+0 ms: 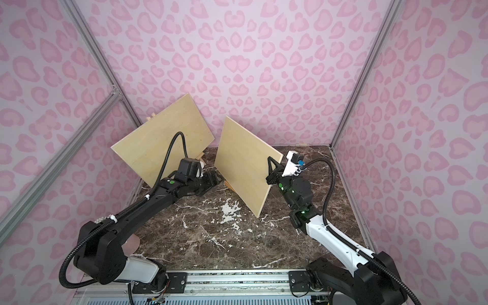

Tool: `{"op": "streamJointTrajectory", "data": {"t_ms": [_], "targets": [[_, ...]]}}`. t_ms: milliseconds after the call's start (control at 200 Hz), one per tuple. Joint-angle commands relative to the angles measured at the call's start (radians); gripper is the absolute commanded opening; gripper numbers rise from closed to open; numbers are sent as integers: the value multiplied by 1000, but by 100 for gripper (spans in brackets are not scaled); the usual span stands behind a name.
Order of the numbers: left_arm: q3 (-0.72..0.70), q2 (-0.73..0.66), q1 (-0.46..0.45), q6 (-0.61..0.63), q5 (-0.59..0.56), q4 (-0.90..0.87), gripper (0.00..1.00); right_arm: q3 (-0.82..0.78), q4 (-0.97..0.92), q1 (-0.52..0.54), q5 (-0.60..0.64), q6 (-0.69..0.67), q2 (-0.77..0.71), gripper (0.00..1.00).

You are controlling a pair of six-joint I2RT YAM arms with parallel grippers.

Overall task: Disassemble the easel
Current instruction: Pick up the drawing board from the easel, then place the drawing board at the corner of the board.

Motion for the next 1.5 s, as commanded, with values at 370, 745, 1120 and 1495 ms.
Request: {"op": "streamJointTrajectory", "data": {"t_ms": [370, 745, 1120, 1495], "targets": [[-167, 15, -1, -260, -75, 544, 89, 42, 363, -18, 2, 166, -28, 0], [-158, 159, 1, -382, 44, 961, 90, -33, 283, -89, 20, 328, -235, 0], [-5, 237, -90, -363, 185, 1104, 89, -136, 125, -220, 88, 524, -486, 0], [299, 344, -240, -271, 229, 817, 74, -198, -331, -361, 309, 622, -855, 0]]}}
